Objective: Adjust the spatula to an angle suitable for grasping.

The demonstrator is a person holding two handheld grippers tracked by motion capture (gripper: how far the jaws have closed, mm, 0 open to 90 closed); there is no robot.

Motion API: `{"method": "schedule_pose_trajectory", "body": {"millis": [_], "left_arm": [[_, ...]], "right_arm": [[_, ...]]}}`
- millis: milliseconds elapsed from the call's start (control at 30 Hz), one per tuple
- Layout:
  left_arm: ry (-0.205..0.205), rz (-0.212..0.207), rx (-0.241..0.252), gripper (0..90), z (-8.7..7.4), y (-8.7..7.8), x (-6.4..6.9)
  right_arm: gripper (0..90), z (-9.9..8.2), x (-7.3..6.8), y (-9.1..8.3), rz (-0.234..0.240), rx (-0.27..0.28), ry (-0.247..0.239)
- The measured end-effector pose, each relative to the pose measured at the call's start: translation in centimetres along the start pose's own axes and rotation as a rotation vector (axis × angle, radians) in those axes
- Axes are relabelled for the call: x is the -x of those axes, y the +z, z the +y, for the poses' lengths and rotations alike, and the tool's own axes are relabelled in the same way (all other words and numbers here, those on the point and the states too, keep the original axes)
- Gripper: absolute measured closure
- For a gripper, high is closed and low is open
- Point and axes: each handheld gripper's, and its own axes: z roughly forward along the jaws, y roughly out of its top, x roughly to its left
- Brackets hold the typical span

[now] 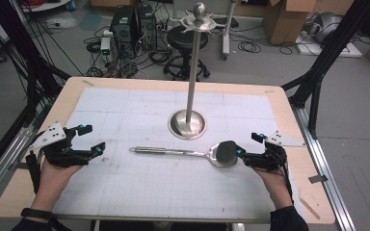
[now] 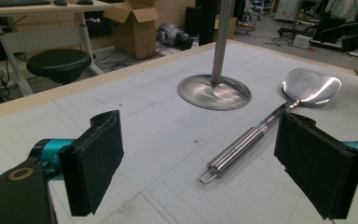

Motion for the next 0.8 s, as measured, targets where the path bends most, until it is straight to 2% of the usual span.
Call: {"method": "schedule_pose_trajectory", "body": {"millis": [133,267,667,800], "left_arm": [[-0.005,-0.002,0.005,15.9,0.0,-0.1,0.0],[-0.004,-0.006,0.010,15.9,0.0,-0.1,-0.1],[0.005,-0.014,0.002,16.0,0.2,0.0,0.2],[0.006,-0.014,0.007,16.0,0.2,0.0,0.2]], "right_arm": [[14.1,0.2,-0.1,0.2,0.023,0.004,0.006],[14.1,0.7,-0.6,0.7,0.039,-0.003,-0.016],[14.1,1.1,-0.9,1.1,0.055,-0.006,-0.033],[14.1,1.2,-0.8,1.0,0.056,-0.003,-0.025]]}}
